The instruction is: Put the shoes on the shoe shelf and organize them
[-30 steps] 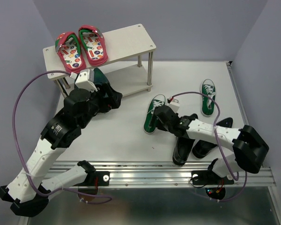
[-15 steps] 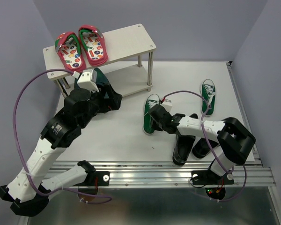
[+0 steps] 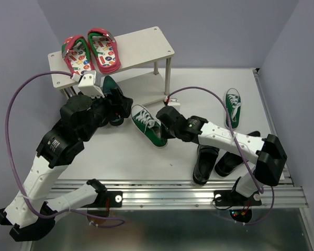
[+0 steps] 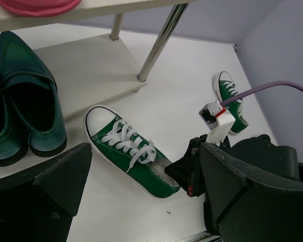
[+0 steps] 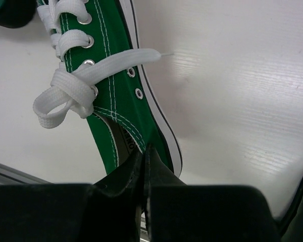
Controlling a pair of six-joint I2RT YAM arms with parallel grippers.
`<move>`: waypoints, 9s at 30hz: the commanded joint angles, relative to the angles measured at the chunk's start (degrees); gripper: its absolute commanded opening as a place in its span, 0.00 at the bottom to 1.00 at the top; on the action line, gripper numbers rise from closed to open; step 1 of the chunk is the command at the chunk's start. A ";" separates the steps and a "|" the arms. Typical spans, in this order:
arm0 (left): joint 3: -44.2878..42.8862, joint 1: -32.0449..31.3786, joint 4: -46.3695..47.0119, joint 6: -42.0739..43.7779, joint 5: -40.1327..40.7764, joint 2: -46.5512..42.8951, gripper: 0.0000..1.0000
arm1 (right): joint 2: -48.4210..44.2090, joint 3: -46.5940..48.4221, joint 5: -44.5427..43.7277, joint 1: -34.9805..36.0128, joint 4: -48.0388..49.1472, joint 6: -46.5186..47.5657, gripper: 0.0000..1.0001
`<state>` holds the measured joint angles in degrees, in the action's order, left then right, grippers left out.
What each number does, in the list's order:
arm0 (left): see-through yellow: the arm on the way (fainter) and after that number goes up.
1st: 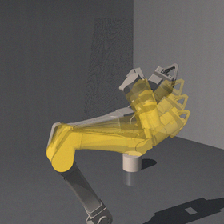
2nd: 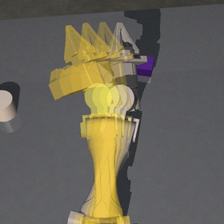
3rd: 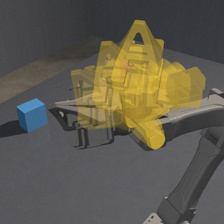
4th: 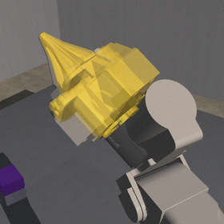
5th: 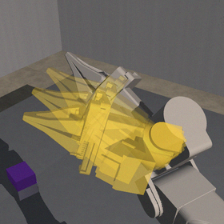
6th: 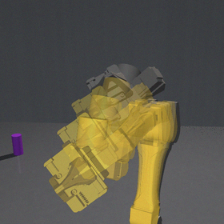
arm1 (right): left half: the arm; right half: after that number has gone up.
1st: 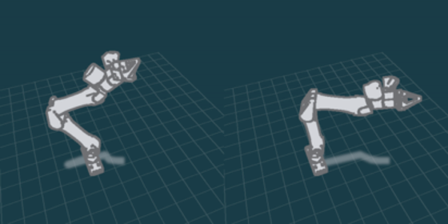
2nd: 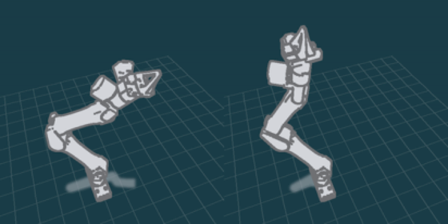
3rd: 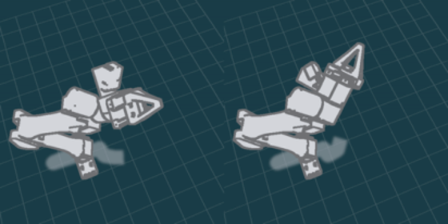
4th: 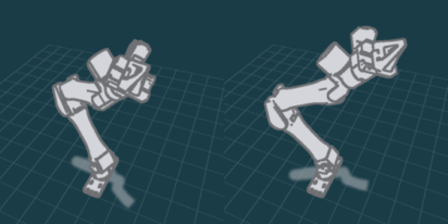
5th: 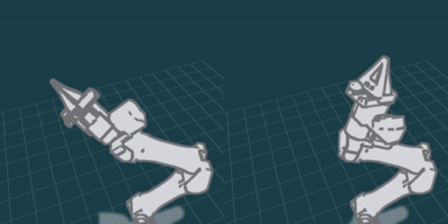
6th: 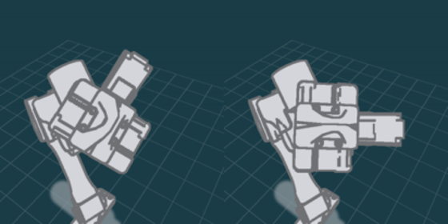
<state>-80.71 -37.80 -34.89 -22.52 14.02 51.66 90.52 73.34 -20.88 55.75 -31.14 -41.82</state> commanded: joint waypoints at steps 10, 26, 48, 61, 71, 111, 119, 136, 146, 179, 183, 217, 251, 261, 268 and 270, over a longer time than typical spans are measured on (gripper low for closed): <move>-4.37 -0.17 1.41 1.08 1.71 -1.29 0.98 | 11.06 23.68 -8.46 -0.81 1.78 7.72 0.01; -6.92 -0.17 -0.35 0.20 5.75 -5.34 0.97 | 27.42 38.98 -11.72 -6.79 11.70 4.03 0.01; -6.74 -0.17 -2.37 -1.21 5.31 -6.31 0.97 | 43.52 53.41 -8.47 -8.46 14.26 -3.53 0.44; -3.58 -0.17 2.19 -0.68 5.14 -5.96 0.97 | 6.98 13.00 -9.43 -8.46 20.15 -1.51 0.73; -0.24 -0.08 6.33 -1.03 6.10 -6.92 0.97 | -20.72 -13.39 -21.14 -23.46 7.14 -1.25 0.93; 2.13 -0.08 5.10 -2.88 6.81 -7.45 0.97 | -0.34 -14.54 -1.44 -56.45 13.56 16.25 0.49; 2.22 -0.08 5.63 -2.61 6.54 -7.27 0.97 | 1.32 -12.35 -3.11 -56.45 11.36 17.74 0.68; 3.01 -0.08 5.10 -2.70 7.16 -8.33 0.97 | 4.93 -12.08 1.72 -56.45 10.48 18.71 0.40; 3.54 -0.08 5.71 -2.88 7.16 -8.50 0.97 | -2.79 -12.61 3.48 -56.45 9.78 18.80 0.01; 3.45 -0.08 5.19 -3.14 11.03 -9.65 0.97 | -6.86 1.10 2.07 -1.18 -2.53 12.12 0.01; 3.19 -0.08 4.31 -3.23 11.47 -10.09 0.97 | -1.15 -0.65 2.78 2.69 0.28 11.07 0.01; 5.30 -0.08 6.15 -2.61 8.92 -9.73 0.97 | 4.84 -11.12 -10.93 13.42 -1.47 -21.72 0.63; 5.30 -0.08 4.66 -3.14 10.50 -11.49 0.97 | -3.25 1.10 -15.25 5.26 7.22 22.04 0.01; 4.24 -0.08 2.99 -2.96 12.34 -12.02 0.97 | 4.57 11.29 -5.14 -3.18 11.01 32.24 0.01; 3.72 -0.17 2.11 -3.05 13.49 -12.46 0.97 | 11.07 18.40 -0.65 -7.84 13.12 37.33 0.01; 3.54 -0.08 1.76 -3.14 13.49 -12.46 0.97 | 13.36 20.08 -0.21 -8.63 13.73 38.13 0.01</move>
<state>-75.37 -37.80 -33.74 -25.96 26.00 39.70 102.72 87.29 -22.20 48.75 -25.36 -8.08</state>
